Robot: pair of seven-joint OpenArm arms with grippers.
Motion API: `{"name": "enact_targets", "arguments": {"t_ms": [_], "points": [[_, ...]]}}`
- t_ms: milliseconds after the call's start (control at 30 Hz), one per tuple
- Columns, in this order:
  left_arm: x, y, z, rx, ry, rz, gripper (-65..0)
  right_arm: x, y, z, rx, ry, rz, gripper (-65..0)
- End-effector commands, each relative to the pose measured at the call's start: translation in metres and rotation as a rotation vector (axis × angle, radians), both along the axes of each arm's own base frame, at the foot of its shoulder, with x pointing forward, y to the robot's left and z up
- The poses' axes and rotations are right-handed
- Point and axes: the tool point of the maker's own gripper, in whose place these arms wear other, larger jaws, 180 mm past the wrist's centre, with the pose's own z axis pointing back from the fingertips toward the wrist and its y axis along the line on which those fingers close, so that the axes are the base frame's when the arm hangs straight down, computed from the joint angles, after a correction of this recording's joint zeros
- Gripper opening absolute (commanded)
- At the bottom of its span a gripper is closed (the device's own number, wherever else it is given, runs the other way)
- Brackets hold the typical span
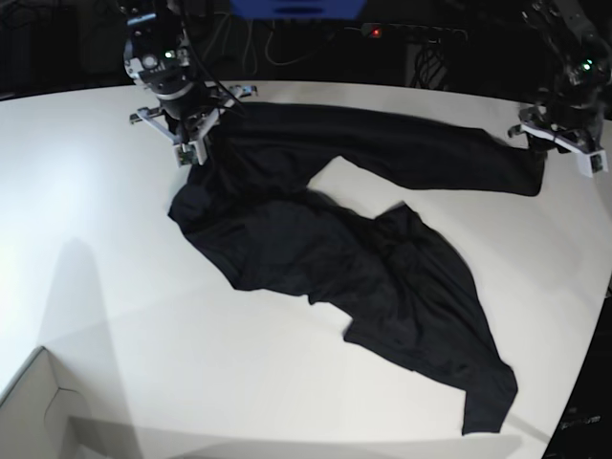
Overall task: Layout the t-shirt on the table in an organized manner, then fold the t-shirt properly
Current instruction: 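Pull the sleeve away from the right gripper, stretching it flat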
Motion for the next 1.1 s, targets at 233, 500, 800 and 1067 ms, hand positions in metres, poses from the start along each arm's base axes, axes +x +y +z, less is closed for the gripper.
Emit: {"name": "enact_targets", "arguments": {"t_ms": [233,500,800,1067], "points": [[0.01,0.017,-0.014,-0.043,-0.015,0.064,-35.8,-0.004,-0.003,-0.001,-0.009,0.016,-0.015,-65.0],[0.017,0.025,-0.028,-0.073,0.006,0.089,-35.8,-0.004,-0.004,-0.001,-0.011,0.015,-0.019,-65.0],[0.024,0.024,-0.037,-0.104,0.013,0.096,-35.8,-0.005,-0.005,-0.002,-0.012,0.021,-0.02,-65.0],[0.037,0.023,-0.031,-0.109,-0.014,0.096,-35.9,-0.005,-0.005,-0.002,-0.014,0.023,-0.019,-65.0]]}}
